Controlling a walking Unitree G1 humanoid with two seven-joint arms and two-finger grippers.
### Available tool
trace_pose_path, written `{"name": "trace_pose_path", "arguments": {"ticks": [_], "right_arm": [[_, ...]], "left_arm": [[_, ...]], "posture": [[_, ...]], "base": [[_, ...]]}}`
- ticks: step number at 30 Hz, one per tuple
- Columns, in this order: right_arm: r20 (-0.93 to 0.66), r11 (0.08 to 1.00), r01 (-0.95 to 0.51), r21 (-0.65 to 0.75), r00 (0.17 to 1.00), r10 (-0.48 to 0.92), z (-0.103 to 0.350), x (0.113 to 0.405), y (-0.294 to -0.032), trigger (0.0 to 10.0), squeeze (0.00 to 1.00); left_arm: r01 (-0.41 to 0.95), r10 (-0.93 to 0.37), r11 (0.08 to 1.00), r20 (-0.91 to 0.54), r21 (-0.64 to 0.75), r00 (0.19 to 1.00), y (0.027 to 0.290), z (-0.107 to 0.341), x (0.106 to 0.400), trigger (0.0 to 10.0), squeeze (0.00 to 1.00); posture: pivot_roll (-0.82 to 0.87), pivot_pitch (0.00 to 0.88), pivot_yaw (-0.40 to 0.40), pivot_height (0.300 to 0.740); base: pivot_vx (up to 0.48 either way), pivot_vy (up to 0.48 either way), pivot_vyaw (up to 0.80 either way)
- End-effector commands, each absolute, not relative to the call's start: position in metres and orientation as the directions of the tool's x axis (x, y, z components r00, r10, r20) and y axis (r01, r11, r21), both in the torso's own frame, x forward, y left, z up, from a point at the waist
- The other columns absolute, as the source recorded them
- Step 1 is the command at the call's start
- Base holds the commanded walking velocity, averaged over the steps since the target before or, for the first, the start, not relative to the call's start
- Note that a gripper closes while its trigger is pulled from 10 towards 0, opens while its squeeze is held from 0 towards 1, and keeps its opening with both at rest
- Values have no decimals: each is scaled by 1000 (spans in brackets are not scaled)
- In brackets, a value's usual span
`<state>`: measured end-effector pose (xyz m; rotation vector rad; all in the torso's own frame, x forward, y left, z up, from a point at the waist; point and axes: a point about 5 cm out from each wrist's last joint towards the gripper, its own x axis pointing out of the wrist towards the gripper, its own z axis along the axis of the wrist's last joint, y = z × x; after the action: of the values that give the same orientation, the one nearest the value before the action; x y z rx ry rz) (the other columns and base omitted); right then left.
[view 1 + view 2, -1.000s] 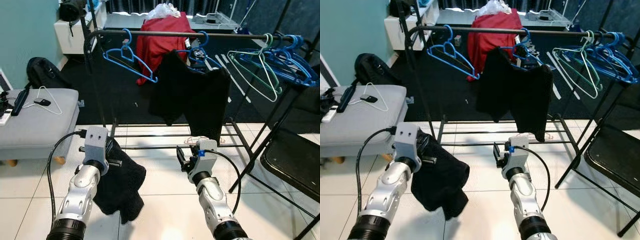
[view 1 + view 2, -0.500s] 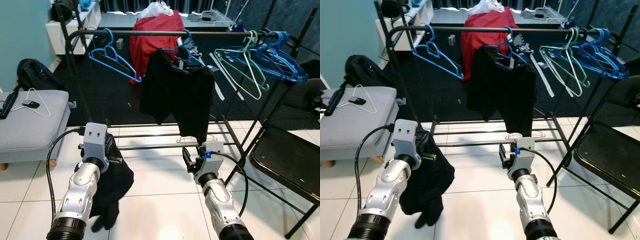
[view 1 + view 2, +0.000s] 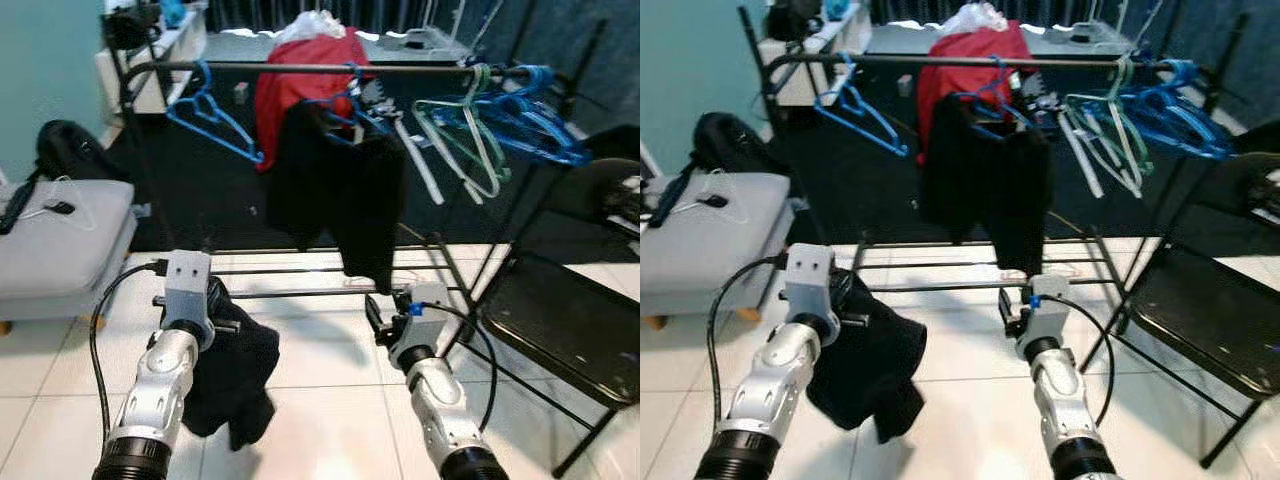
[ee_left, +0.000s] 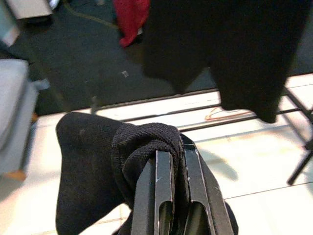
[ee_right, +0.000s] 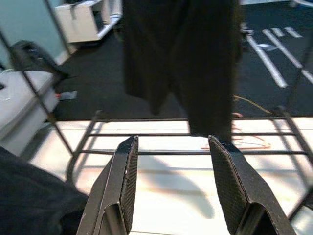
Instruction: Hang hanger
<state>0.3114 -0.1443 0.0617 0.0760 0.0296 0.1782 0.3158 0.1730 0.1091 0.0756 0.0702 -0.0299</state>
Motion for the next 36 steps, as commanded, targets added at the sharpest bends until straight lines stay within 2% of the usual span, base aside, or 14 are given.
{"name": "trace_pose_path", "arguments": {"ticks": [1,5,7,10,11,12,13,14,16,19,26,27,33,36], "right_arm": [[-26,977,-186,100,982,190,61,310,-140,10000,0],[-6,971,-222,84,975,223,65,310,-140,10000,0],[33,945,-323,53,946,321,72,307,-136,10000,0],[43,927,-373,34,928,371,75,306,-132,10000,0],[12,860,-503,-85,862,506,74,301,-124,10000,0],[12,860,-503,-85,862,506,74,301,-124,10000,0],[-50,773,-600,-208,795,604,71,296,-119,10000,0],[-50,773,-600,-208,795,604,71,296,-119,10000,0],[-126,653,-687,-318,713,689,68,290,-113,10000,0],[-106,666,-674,-320,724,682,70,292,-111,10000,0],[-86,712,-622,-326,769,633,70,292,-116,10000,0],[-76,753,-569,-329,811,580,68,293,-123,10000,0],[-69,828,-455,-327,886,459,58,290,-143,10000,0],[-68,862,-408,-302,911,407,48,277,-162,10000,0]], "left_arm": [[49,-46,992,-28,116,999,172,117,316,10000,0],[133,-143,967,30,216,989,166,128,318,10000,0],[242,-280,893,48,380,959,157,138,319,10000,0],[273,-325,859,50,434,944,154,140,319,10000,0],[338,-411,787,30,516,911,148,142,317,10000,0],[338,-411,787,30,516,911,148,142,317,10000,0],[423,-520,655,-33,626,853,139,138,312,10000,0],[423,-520,655,-33,626,853,139,138,312,10000,0],[576,-676,375,-210,727,706,127,123,298,10000,0],[571,-682,298,-248,765,688,132,118,299,10000,0],[507,-647,234,-257,829,718,153,121,309,10000,0],[502,-659,213,-256,838,707,160,124,310,10000,0],[504,-671,222,-244,835,700,171,131,312,10000,0],[491,-671,282,-196,824,715,182,143,317,10000,0]], "posture": [[-87,62,-35,740],[-88,60,-35,740],[-93,60,-37,740],[-91,60,-36,740],[-90,65,-35,740],[-90,65,-35,740],[-92,68,-35,740],[-92,68,-35,740],[-95,69,-37,740],[-99,73,-44,740],[-101,76,-40,740],[-109,77,-35,740],[-106,81,-29,740],[-115,85,-16,740]], "base": [[0,0,0],[0,0,0],[0,0,0],[0,0,0],[0,0,0],[0,0,0],[0,0,0],[0,0,0],[0,0,0],[0,0,0],[0,0,0],[0,0,0],[0,0,0],[0,0,0]]}}
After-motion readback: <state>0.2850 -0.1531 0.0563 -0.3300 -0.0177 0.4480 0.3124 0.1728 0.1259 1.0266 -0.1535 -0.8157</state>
